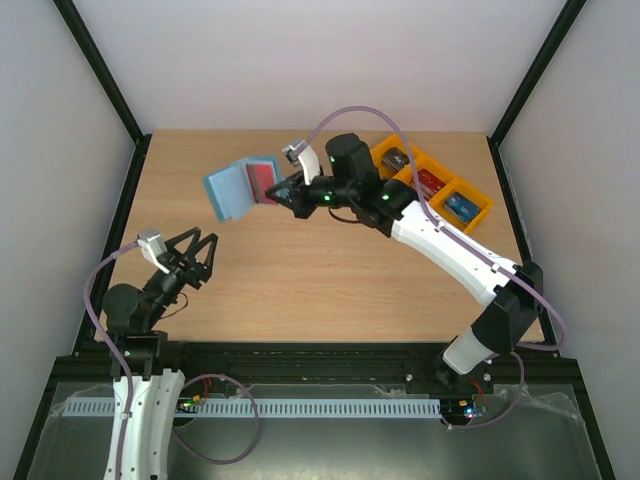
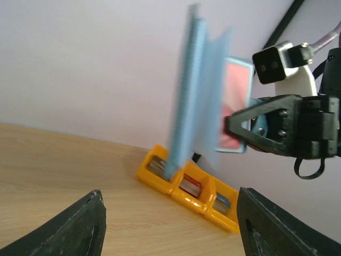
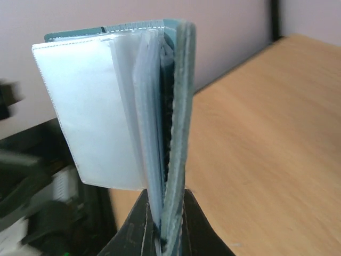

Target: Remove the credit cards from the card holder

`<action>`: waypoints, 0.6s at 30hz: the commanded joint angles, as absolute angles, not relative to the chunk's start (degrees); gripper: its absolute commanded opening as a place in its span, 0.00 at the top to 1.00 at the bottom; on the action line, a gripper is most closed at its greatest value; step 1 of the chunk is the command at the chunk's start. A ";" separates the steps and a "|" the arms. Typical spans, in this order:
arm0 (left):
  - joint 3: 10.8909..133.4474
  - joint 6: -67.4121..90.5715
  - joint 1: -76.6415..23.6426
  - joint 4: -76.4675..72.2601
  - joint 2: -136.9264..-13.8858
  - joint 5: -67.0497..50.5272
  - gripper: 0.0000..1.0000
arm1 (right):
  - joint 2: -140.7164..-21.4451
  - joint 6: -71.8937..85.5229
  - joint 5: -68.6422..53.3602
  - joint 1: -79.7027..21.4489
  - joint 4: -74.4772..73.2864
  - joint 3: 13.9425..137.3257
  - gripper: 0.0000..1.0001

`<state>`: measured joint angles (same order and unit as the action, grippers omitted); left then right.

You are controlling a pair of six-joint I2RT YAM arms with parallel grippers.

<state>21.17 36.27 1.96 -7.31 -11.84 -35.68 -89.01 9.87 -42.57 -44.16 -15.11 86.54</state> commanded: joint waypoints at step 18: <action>15.60 48.02 -10.59 -24.07 -18.65 -42.12 0.57 | -97.31 17.39 -31.10 -47.99 -16.28 87.28 0.98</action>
